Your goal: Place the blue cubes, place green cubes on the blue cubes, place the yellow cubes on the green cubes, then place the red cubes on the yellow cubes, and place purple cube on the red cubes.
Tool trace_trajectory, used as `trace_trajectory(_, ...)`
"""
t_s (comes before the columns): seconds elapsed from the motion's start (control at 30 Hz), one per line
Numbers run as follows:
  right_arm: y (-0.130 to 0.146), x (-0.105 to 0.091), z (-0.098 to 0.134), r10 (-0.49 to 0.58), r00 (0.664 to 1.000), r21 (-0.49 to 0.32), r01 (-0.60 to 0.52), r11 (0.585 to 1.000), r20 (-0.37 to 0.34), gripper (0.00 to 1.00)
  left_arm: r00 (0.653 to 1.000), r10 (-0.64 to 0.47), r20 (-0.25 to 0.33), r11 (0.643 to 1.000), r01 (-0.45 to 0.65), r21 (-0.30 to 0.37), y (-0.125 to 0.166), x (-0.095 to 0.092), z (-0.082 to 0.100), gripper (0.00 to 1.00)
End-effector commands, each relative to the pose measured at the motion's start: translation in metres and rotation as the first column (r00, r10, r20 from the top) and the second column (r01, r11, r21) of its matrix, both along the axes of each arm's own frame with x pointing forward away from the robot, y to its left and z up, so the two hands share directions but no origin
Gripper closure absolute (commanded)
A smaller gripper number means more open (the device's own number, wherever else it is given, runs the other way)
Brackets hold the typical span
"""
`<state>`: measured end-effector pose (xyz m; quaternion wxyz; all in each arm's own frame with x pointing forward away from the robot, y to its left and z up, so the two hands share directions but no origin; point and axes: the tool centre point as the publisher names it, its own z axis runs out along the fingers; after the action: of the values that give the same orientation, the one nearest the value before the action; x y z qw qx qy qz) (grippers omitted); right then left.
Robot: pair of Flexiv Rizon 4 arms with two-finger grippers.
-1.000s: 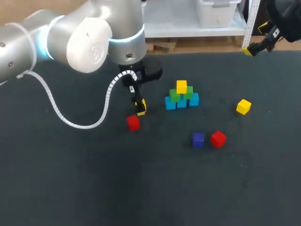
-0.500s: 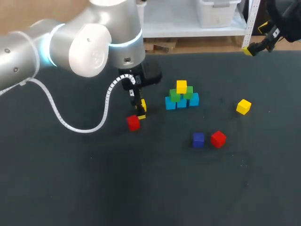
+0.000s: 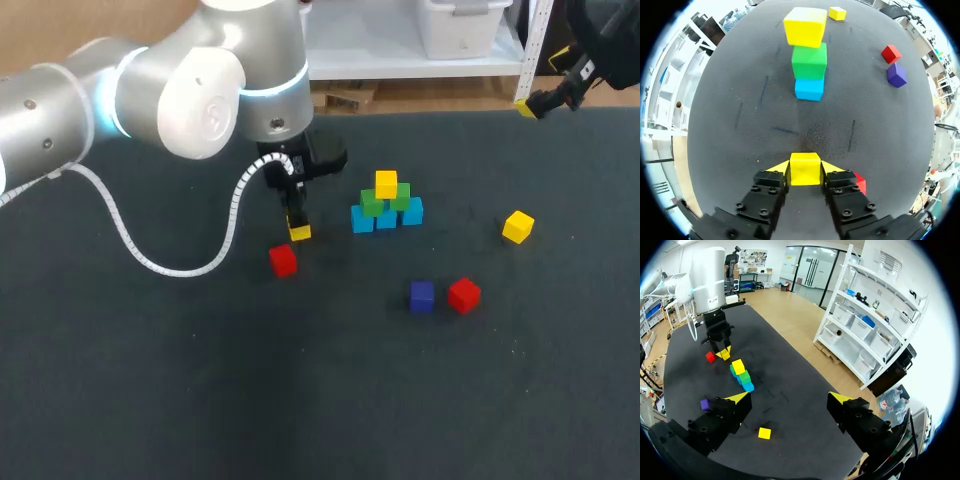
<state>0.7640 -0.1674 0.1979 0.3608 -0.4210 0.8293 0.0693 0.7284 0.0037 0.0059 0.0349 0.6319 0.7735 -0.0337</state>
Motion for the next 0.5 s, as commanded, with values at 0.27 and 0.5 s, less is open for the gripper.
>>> trace_trajectory(0.27,0.0,0.0,0.0,0.0,1.0,0.0,0.0,1.0,0.0,0.0,0.997,-0.076,0.0,0.995,0.076,-0.063,-0.028,0.007,0.073,1.0)
trace_trajectory(0.5,0.0,0.0,0.0,0.0,1.0,0.0,0.0,1.0,0.0,0.0,0.98,-0.2,0.02,0.978,0.201,-0.052,-0.057,0.016,0.088,1.0)
